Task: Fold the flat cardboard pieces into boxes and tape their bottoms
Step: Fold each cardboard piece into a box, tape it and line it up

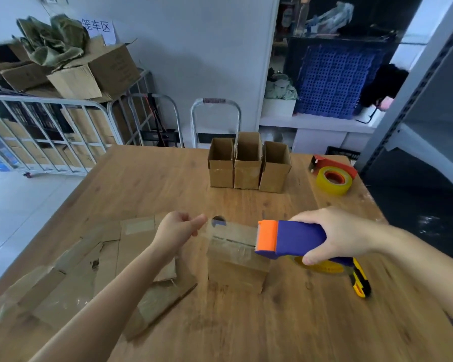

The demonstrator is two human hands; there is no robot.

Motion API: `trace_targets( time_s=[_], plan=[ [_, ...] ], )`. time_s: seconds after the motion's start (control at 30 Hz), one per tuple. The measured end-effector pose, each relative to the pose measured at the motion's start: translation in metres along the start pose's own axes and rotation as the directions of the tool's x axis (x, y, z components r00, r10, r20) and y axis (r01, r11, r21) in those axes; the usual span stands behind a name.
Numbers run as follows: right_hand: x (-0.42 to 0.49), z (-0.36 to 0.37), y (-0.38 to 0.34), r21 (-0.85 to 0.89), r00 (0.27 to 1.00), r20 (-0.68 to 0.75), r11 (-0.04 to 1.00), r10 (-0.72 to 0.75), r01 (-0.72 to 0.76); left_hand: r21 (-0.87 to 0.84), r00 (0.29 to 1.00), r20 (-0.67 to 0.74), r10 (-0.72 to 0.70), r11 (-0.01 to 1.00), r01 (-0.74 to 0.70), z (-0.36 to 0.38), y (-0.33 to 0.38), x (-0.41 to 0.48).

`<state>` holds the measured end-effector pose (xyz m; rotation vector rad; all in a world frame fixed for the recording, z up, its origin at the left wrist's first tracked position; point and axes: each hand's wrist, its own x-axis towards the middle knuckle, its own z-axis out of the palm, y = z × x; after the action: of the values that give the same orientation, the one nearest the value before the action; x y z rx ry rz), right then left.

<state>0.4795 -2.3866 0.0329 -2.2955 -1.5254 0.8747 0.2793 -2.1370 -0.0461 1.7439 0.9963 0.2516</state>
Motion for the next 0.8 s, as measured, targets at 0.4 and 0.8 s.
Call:
trace_targets(
  time_s=[0.4, 0.8],
  plan=[
    [0.04, 0.01, -0.013, -0.124, 0.989, 0.113, 0.989, 0.093, -0.079, -0.028, 0.998, -0.034, -0.054, 0.998, 0.053, 0.009, -0.039, 0.027],
    [0.056, 0.019, -0.007, -0.155, 0.971, 0.164, 0.977, 0.172, -0.147, -0.137, 0.983, 0.061, -0.173, 0.974, 0.18, 0.06, -0.079, 0.021]
  ],
)
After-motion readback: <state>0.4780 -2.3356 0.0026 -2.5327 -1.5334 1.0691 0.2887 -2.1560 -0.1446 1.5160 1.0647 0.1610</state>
